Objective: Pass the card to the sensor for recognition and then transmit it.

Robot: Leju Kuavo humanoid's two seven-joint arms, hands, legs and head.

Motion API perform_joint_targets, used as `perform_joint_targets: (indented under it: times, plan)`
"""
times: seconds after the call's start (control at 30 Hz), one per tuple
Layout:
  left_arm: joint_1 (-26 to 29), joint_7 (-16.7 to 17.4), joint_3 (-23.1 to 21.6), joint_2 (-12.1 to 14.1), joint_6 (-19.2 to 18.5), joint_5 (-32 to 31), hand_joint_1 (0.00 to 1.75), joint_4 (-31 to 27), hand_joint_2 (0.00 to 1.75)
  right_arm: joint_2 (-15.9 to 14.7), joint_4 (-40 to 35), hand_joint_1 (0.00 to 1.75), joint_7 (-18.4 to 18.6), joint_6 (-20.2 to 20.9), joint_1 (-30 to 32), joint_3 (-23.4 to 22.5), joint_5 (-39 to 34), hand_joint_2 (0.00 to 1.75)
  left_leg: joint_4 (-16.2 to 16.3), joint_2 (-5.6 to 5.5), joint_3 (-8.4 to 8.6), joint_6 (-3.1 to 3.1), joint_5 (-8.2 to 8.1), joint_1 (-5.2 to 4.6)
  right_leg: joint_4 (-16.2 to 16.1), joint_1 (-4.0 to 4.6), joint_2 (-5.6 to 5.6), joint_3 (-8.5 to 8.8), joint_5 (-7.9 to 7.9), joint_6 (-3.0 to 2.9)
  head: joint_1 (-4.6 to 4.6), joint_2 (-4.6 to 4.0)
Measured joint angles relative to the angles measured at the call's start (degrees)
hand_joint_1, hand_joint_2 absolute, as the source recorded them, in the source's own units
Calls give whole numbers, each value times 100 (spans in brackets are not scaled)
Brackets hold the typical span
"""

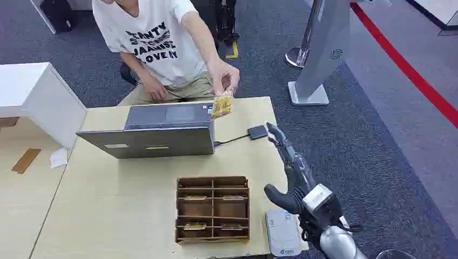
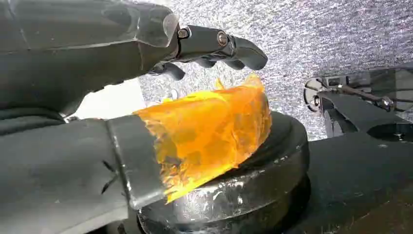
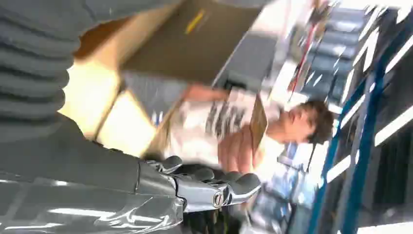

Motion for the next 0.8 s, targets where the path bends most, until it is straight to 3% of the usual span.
perform_joint_targets:
  times: [0.3, 0.4, 0.67, 0.8]
  plan:
    - [-4, 9, -55, -20, -7, -138, 0, 0, 0, 7, 57, 0, 278, -1383, -404, 214, 2181, 175, 0, 0, 0, 0, 0, 1, 0, 0, 0, 0, 0, 0, 0, 0]
    - [-2, 28, -109, -24, -13, -192, 0, 0, 0, 28, 125, 0, 411, -1621, -541, 326, 2712, 175, 0, 1, -2, 0, 0, 1, 1, 0, 0, 0, 0, 0, 0, 0]
    - [-52, 149, -293, -48, -59, -371, 0, 0, 0, 92, 690, 0, 1079, -2320, -1322, 834, 5020, 175, 0, 3, 1, 0, 1, 1, 2, 0, 2, 1, 1, -1, 2, 0]
    - [-70, 188, -365, -59, -85, -422, 0, 0, 0, 155, 1008, 0, 1325, -2520, -1675, 1036, 5687, 175, 0, 2, 1, -1, 1, 1, 2, 1, 2, 0, 1, -1, 0, 0]
